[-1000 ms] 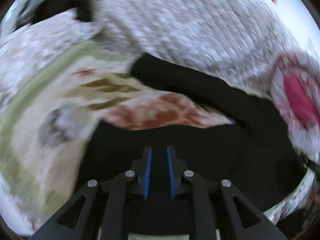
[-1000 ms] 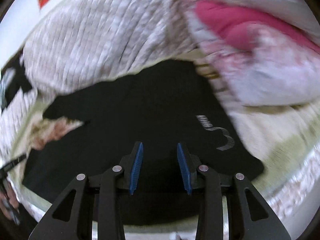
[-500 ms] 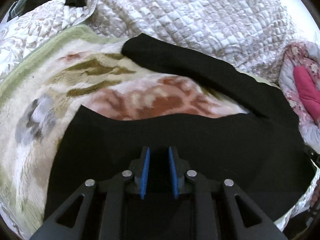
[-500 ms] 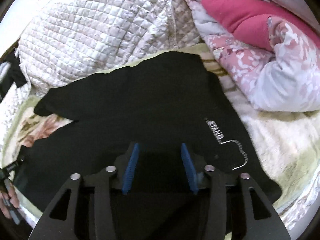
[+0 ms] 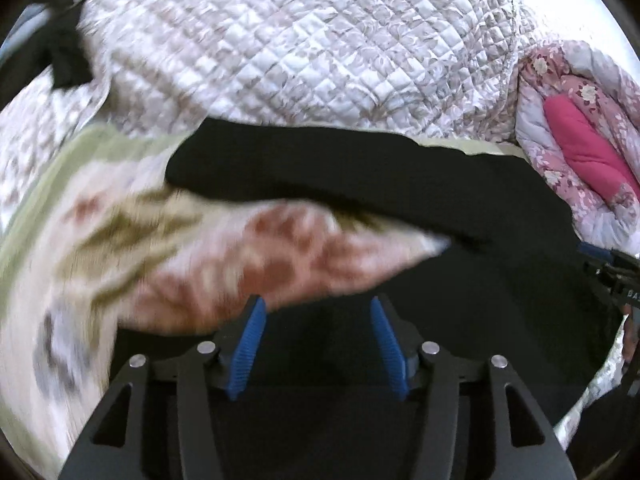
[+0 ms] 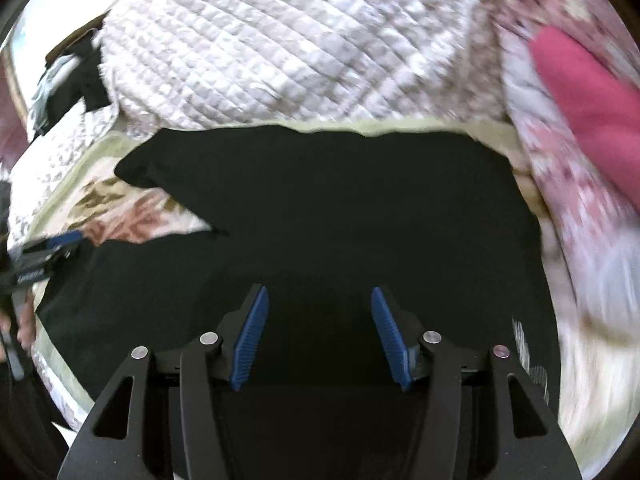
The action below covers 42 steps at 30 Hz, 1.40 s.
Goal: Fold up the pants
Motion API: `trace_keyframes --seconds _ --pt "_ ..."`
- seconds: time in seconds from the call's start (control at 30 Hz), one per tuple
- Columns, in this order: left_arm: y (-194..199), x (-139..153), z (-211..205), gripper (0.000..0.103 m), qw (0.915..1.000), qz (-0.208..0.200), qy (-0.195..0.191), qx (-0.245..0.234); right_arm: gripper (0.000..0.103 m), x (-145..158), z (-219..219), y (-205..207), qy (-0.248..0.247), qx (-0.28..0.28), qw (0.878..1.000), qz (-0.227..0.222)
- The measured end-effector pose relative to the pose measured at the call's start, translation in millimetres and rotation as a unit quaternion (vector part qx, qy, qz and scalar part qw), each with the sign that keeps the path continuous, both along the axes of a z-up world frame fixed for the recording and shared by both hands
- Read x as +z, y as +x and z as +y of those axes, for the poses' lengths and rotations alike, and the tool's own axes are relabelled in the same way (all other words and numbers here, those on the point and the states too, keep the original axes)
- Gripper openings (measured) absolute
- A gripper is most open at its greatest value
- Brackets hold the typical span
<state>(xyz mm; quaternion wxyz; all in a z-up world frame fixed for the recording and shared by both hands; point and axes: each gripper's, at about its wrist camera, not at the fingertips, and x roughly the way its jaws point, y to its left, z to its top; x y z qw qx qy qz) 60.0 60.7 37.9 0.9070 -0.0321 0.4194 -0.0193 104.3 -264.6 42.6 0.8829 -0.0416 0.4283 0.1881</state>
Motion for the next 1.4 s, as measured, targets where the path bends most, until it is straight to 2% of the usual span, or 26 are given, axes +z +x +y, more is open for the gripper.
trace_keyframes --seconds 0.17,0.23,0.4,0.57,0.7,0.77,0.83,0.87,0.9,0.93,0.97,1.0,1.03,1.07,1.13,1.23,1.33,1.4 --pt "64 9 14 0.059 0.9998 -0.007 0.019 -0.009 0.057 4 6 60 -0.034 0.036 0.999 -0.009" --pt "91 12 20 0.063 0.9993 -0.015 0.032 -0.010 0.058 5 6 85 -0.040 0.045 0.998 -0.010" --pt "150 7 26 0.066 0.9984 -0.014 0.052 -0.014 0.062 -3 10 154 -0.062 0.063 0.996 -0.002" --pt "199 -8 20 0.068 0.9989 -0.008 0.040 -0.022 0.062 -20 19 198 -0.082 0.087 0.993 0.008" --pt "228 -35 7 0.068 0.9981 0.014 0.051 -0.031 0.062 -40 30 225 -0.104 0.102 0.989 0.030" --pt "235 -47 0 0.076 0.9978 0.018 0.050 -0.040 0.065 -49 34 232 -0.109 0.113 0.987 0.039" --pt "236 -52 -7 0.078 0.9970 0.021 0.058 -0.047 0.065 -50 37 234 -0.115 0.118 0.985 0.054" --pt "237 -53 -11 0.074 0.9961 0.020 0.070 -0.050 0.061 -50 39 234 -0.119 0.123 0.984 0.056" --pt "238 -53 -16 0.066 0.9951 0.021 0.078 -0.058 0.036 -49 41 233 -0.118 0.133 0.982 0.058" --pt "235 -52 -22 0.050 0.9938 0.016 0.083 -0.072 0.008 -47 46 229 -0.124 0.142 0.981 0.054" --pt "233 -50 -28 0.033 0.9926 0.011 0.090 -0.081 0.008 -45 50 224 -0.137 0.143 0.979 0.046" --pt "231 -48 -33 0.025 0.9917 0.008 0.099 -0.083 0.008 -43 55 218 -0.150 0.148 0.977 0.038" --pt "229 -44 -37 0.010 0.9916 0.005 0.099 -0.083 0.008 -39 58 213 -0.157 0.148 0.976 0.030" --pt "226 -39 -38 0.004 0.9924 0.001 0.092 -0.081 0.008 -32 58 207 -0.155 0.143 0.977 0.020" --pt "216 -24 -37 0.004 0.9941 -0.012 0.085 -0.067 0.008 -12 54 193 -0.139 0.137 0.981 0.001" --pt "186 7 -32 0.004 0.9954 -0.044 0.066 -0.055 0.008 33 43 150 -0.110 0.131 0.984 -0.043" --pt "138 45 -20 0.004 0.9951 -0.082 0.030 -0.045 0.008 66 30 102 -0.083 0.123 0.986 -0.073" --pt "101 64 -14 0.004 0.9923 -0.114 0.022 -0.043 0.008 80 23 62 -0.066 0.116 0.987 -0.090"
